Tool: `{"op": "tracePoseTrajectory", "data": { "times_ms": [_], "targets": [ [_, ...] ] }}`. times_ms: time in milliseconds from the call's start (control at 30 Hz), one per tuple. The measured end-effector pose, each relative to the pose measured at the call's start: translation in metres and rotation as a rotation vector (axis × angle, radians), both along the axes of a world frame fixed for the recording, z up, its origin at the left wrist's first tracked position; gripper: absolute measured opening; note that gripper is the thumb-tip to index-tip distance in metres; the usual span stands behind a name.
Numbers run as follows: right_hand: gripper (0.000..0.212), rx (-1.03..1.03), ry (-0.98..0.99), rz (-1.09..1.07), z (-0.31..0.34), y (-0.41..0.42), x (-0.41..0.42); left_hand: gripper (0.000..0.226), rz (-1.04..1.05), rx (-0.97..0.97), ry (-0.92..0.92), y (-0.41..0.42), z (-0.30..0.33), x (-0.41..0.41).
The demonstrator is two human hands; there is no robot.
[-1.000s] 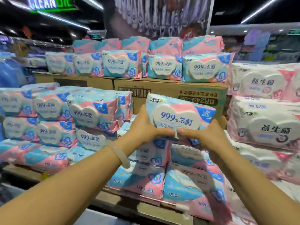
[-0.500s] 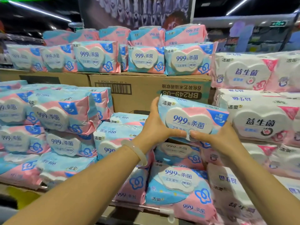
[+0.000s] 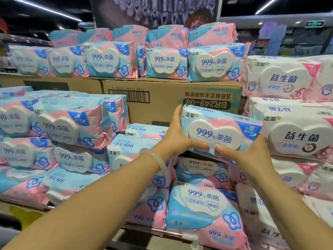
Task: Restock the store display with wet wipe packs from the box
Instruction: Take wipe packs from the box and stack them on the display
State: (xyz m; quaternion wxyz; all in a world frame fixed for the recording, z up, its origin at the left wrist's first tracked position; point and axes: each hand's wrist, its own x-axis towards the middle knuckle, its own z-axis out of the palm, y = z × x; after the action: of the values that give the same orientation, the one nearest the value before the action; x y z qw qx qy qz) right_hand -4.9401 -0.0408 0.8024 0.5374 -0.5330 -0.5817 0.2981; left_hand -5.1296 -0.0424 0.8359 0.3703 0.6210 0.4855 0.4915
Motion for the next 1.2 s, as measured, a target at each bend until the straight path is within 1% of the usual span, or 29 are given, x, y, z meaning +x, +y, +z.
{"op": "tracePoseTrajectory", "data": {
  "times_ms": [67,133,167,267,367,400,433,500,533,567,600,667,733,800,867,933,1000,1100,1133,1167,1200],
  "targets": [
    [0.1,0.015,-0.018,-0.031,0.0,-0.001,-0.007,0.132,-0.031,-0.088,0.033,0.006,0.004,-0.003],
    [0.093,0.028,-0.037,-0.06,-0.002,-0.003,-0.017,0.139,-0.02,-0.182,0.136,0.01,0.006,-0.007],
    [0.093,0.03,-0.051,-0.076,-0.005,-0.001,-0.02,0.141,0.013,-0.2,0.207,0.012,0.006,-0.009],
    [0.107,0.001,-0.081,-0.095,-0.008,0.006,-0.027,0.139,0.188,-0.136,0.384,0.011,0.002,-0.011],
    [0.128,-0.032,-0.157,-0.104,-0.003,0.01,-0.029,0.135,0.243,-0.036,0.493,0.011,0.001,-0.006],
    [0.132,-0.031,-0.206,-0.11,-0.003,0.01,-0.031,0.13,0.254,-0.007,0.56,0.014,-0.001,-0.005],
    [0.134,-0.03,-0.266,-0.114,-0.004,0.009,-0.033,0.12,0.265,0.007,0.651,0.015,-0.002,-0.004],
    [0.136,-0.019,-0.421,-0.12,-0.007,0.005,-0.036,0.088,0.299,-0.005,0.872,0.018,-0.003,-0.001],
    [0.135,0.001,-0.521,-0.127,-0.009,0.003,-0.037,0.075,0.315,-0.018,0.959,0.02,-0.004,0.0],
    [0.131,0.034,-0.644,-0.148,-0.008,0.002,-0.036,0.065,0.312,-0.023,1.005,0.021,-0.004,0.0],
    [0.123,0.086,-0.788,-0.179,-0.007,0.001,-0.035,0.06,0.292,-0.023,1.024,0.022,-0.003,-0.001],
    [0.104,0.167,-1.052,-0.188,-0.007,0.004,-0.031,0.057,0.24,-0.005,1.042,0.024,-0.001,-0.003],
    [0.099,0.136,-1.19,-0.117,-0.009,0.01,-0.03,0.058,0.224,0.003,1.046,0.025,0.0,-0.004],
    [0.096,0.105,-1.223,-0.073,-0.013,0.016,-0.031,0.055,0.235,0.012,1.044,0.025,-0.001,-0.004],
    [0.092,0.105,-1.242,-0.066,-0.014,0.024,-0.03,0.041,0.257,0.036,1.056,0.028,-0.004,-0.003],
    [0.09,0.09,-1.258,-0.054,-0.014,0.029,-0.029,0.045,0.26,0.044,1.076,0.029,-0.007,0.0],
    [0.089,0.078,-1.263,-0.035,-0.012,0.033,-0.028,0.042,0.253,0.028,1.107,0.028,-0.006,0.004],
    [0.094,0.053,-1.275,-0.011,-0.009,0.032,-0.027,0.039,0.209,-0.044,1.222,0.025,-0.003,0.005],
    [0.094,0.053,-1.276,-0.004,-0.007,0.027,-0.026,0.043,0.191,-0.077,1.232,0.023,-0.001,0.005],
    [0.092,0.065,-1.288,-0.005,-0.008,0.023,-0.026,0.054,0.178,-0.109,1.213,0.019,0.002,0.004],
    [0.091,0.109,-1.3,-0.024,-0.01,0.017,-0.026,0.07,0.175,-0.127,1.183,0.013,0.005,0.002]
  ]
}}
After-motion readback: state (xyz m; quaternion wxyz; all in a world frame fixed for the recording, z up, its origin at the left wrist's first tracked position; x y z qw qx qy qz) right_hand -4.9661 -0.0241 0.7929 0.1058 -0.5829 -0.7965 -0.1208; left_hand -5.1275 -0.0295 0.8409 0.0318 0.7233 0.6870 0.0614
